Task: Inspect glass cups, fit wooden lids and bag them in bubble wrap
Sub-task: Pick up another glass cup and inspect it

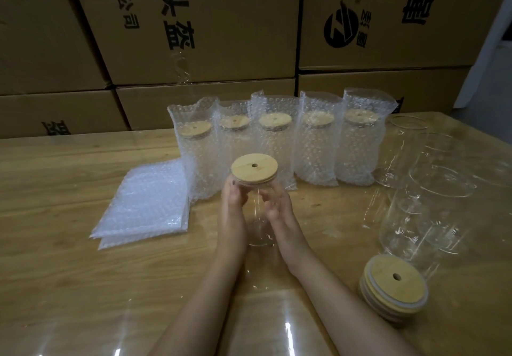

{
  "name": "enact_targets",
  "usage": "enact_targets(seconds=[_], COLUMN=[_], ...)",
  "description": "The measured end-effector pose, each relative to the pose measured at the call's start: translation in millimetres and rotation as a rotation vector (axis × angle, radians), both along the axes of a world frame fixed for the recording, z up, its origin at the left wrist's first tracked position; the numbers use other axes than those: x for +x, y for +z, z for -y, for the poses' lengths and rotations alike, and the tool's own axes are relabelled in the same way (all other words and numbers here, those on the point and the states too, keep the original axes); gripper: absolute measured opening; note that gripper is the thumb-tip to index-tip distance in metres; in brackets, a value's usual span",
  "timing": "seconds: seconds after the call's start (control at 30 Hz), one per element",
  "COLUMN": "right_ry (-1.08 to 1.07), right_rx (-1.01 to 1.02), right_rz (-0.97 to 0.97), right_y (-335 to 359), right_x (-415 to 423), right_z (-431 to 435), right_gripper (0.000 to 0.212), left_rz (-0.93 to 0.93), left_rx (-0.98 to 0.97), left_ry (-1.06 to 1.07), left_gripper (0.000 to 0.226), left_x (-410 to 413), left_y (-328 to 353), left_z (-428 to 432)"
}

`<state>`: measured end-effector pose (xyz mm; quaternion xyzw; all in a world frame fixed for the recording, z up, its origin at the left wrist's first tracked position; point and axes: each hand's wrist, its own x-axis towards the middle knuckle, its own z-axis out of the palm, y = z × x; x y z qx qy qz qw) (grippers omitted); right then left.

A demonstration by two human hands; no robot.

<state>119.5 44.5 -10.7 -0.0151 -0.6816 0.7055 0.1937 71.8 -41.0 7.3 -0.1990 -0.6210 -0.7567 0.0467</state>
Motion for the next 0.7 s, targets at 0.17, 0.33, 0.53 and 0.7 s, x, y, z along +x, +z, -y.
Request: enact_targets(seconds=[0.17,0.33,0.53,0.7], right_ry=[0.003,0.006,0.042,0.064], right_rx=[0.002,-0.036,-0.030,-0.042], right_rz=[0.055,0.058,0.091,0.114], right_y=[0,-4,-10,-11], right_x=[-2,-6,-10,-10], right_z=[-1,-5,-8,-10], right_gripper=[0.052,0.076,0.096,0.089], left_rz=[0.257,0.276,-0.168,-0.298], left_rx=[-0.009,-0.248,-0.690,-1.047], left_ry=[-0.118,-0.134,0.286,0.353], left_gripper=[0.066,0.049,0.029,0.008], left_x=[-5,-16,-39,-76], left_y=[-21,-13,7,30], left_z=[8,26,79,152])
